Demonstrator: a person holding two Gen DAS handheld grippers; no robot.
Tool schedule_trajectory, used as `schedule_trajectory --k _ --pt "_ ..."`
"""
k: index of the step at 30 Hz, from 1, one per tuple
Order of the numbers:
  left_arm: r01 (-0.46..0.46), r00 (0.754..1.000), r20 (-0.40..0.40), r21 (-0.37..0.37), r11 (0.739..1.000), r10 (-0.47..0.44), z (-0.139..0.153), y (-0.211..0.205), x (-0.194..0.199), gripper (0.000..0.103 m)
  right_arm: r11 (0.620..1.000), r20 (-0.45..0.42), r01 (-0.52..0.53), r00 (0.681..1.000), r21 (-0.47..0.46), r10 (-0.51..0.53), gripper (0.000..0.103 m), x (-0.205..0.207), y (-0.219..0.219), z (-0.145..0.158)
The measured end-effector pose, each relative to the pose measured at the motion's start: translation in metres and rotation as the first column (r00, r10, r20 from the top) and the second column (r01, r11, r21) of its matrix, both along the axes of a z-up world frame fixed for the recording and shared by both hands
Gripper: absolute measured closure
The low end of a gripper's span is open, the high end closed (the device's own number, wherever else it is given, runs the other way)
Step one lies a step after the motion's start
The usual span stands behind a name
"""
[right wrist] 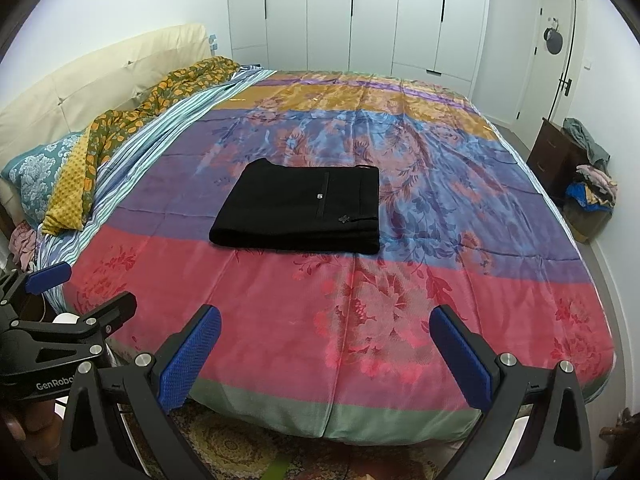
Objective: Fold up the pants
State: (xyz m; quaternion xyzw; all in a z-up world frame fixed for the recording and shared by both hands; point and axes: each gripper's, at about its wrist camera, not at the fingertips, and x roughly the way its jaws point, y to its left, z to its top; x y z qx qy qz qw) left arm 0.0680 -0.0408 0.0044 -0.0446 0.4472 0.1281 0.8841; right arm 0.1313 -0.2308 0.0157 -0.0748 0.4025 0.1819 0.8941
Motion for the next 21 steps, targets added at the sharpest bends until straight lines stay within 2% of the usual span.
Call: schedule_trajectory --k 17,21 --pt "-0.005 1.0 0.008 -0.002 1.0 0.005 0.0008 0.002 -0.0008 0.001 1.0 0.003 0.001 1.0 -0.001 -0.001 0.0 0.0011 -0.0003 0.0" --pt "-0.011 1.0 0.012 0.022 1.0 0.011 0.0 0.0023 -0.0003 0.001 1.0 0.001 0.005 1.0 0.003 -0.005 0.0 0.0039 -0.0037 0.0001"
